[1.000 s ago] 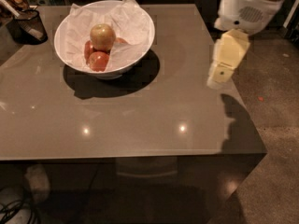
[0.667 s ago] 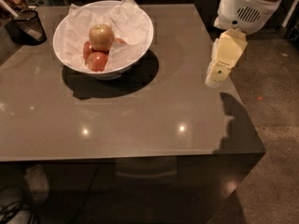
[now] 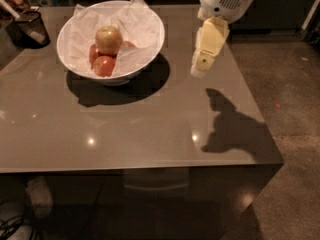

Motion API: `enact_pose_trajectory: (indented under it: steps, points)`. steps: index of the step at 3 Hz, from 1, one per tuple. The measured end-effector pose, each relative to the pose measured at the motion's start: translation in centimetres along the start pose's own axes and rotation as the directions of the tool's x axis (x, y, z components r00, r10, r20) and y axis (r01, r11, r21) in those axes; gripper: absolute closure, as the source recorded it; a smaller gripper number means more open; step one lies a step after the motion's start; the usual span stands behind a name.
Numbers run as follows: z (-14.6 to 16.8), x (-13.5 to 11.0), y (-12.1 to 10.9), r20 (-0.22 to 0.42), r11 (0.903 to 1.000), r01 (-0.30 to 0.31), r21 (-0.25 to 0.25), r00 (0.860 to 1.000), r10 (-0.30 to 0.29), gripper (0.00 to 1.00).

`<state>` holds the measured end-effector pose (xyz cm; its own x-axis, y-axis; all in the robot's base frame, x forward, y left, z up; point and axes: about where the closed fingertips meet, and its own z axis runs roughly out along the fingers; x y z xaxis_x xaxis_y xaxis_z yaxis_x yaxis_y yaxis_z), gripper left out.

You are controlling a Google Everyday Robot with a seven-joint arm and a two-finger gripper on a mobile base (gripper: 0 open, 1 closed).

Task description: Pick apple from white bowl

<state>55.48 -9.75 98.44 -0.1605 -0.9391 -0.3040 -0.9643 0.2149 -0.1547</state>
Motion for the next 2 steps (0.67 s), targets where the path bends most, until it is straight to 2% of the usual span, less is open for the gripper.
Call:
enact_pose_trajectory:
  steps: [1,2]
  points:
    - [0.65,-3.51,-1.49,-0.008,0.9984,0.057,0.001,0.998,-0.057,0.00]
    - [0.68,-4.42,-1.89,0.012,0.9978,0.063,0.021,0.998,-0.064,0.00]
